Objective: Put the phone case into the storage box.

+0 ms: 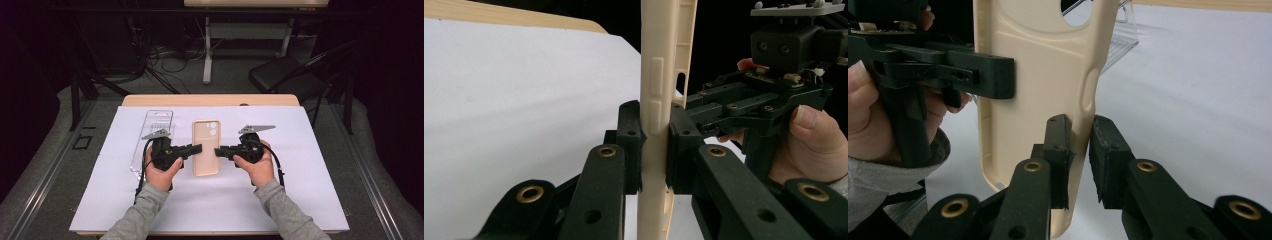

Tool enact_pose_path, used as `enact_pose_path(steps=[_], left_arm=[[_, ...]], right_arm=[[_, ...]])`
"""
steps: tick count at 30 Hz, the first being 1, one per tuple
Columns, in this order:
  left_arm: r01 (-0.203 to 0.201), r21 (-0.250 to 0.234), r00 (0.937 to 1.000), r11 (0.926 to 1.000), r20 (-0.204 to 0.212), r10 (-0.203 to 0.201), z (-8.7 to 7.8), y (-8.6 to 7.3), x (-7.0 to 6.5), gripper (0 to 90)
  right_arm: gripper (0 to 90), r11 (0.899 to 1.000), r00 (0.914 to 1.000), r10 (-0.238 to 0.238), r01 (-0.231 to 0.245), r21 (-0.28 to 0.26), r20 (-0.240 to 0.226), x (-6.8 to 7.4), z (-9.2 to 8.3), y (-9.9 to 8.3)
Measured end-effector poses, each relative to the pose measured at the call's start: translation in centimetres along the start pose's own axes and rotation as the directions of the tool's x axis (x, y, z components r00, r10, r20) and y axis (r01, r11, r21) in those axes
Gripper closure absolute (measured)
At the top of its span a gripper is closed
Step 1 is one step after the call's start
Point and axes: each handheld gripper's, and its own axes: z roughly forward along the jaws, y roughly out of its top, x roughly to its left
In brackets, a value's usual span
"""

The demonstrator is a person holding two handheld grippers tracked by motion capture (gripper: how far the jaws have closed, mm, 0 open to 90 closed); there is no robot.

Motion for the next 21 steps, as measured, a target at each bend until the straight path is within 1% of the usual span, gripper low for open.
enact_pose_path(steps=[5,8,21], left_arm=[[-0.003,-0.002,1.0000,1.0000,0.000,0.003,0.00,-0.02,-0.04,80.2],[-0.002,0.000,1.0000,1.0000,0.002,0.002,0.03,-0.03,-0.04,80.1],[0.004,0.007,1.0000,1.0000,0.002,-0.004,0.09,-0.05,0.06,79.9]], right_arm=[[79.9,1.000,0.9999,0.011,-0.011,-0.005,-0.005,-0.11,-0.01,-0.05],[80.5,1.000,0.9994,0.030,-0.031,-0.006,-0.017,-0.34,0.01,-0.13],[81.9,0.999,0.9984,0.048,-0.049,-0.013,-0.028,-0.57,0.00,-0.24]])
